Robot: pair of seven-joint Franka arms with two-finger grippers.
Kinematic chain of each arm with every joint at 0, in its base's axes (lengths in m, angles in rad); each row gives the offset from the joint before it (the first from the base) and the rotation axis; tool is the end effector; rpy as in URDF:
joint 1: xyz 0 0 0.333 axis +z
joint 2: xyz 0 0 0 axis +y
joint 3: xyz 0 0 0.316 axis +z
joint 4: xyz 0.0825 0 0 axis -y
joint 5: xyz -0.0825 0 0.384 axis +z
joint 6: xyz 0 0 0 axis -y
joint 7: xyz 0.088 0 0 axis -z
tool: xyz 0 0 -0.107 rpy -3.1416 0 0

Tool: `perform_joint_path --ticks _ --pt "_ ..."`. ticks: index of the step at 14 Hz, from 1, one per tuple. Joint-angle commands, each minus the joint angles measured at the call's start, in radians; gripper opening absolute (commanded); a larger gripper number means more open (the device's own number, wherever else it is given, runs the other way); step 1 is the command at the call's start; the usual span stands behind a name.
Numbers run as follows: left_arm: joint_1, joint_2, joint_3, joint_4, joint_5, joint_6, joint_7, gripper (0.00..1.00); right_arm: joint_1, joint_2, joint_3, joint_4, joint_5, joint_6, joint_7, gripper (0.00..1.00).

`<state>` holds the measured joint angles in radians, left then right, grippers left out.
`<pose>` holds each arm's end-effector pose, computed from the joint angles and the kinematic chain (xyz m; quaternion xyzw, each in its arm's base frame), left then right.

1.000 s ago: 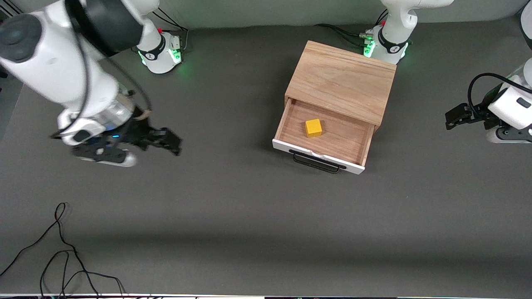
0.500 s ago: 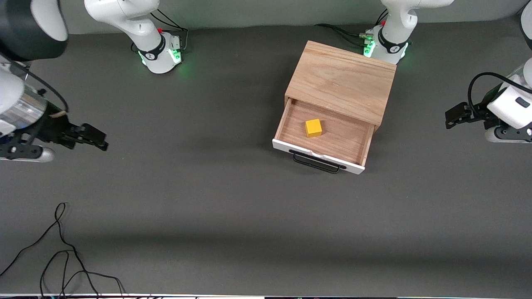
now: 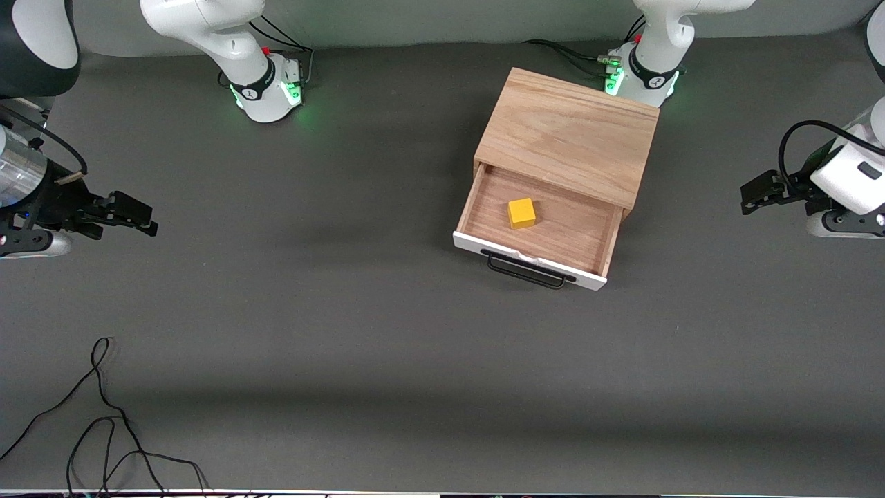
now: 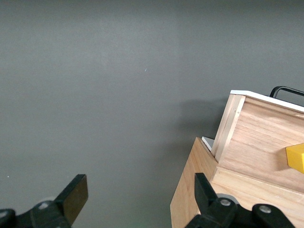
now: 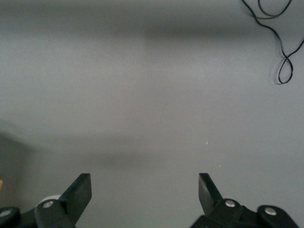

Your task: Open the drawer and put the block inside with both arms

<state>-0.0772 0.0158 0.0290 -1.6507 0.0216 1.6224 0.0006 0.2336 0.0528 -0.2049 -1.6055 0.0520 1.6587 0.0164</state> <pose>0.5603 -0.0249 0.5823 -0.9994 0.0252 0.0218 0.0115 0.5761 0.0246 0.5866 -0.9998 -0.0040 -0.0003 0.0205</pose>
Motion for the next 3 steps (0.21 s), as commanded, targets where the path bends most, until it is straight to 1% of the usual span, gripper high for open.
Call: perform_joint_path --ticks 1,3 --pt "-0.013 0.012 0.012 0.035 -0.005 -0.015 0.007 1.0 0.007 -0.007 -0.005 0.027 0.009 -0.063 -0.009 1.0" --pt "-0.012 0.012 0.012 0.037 -0.005 -0.016 0.007 1.0 0.007 -0.004 -0.007 0.036 0.011 -0.077 -0.006 1.0"
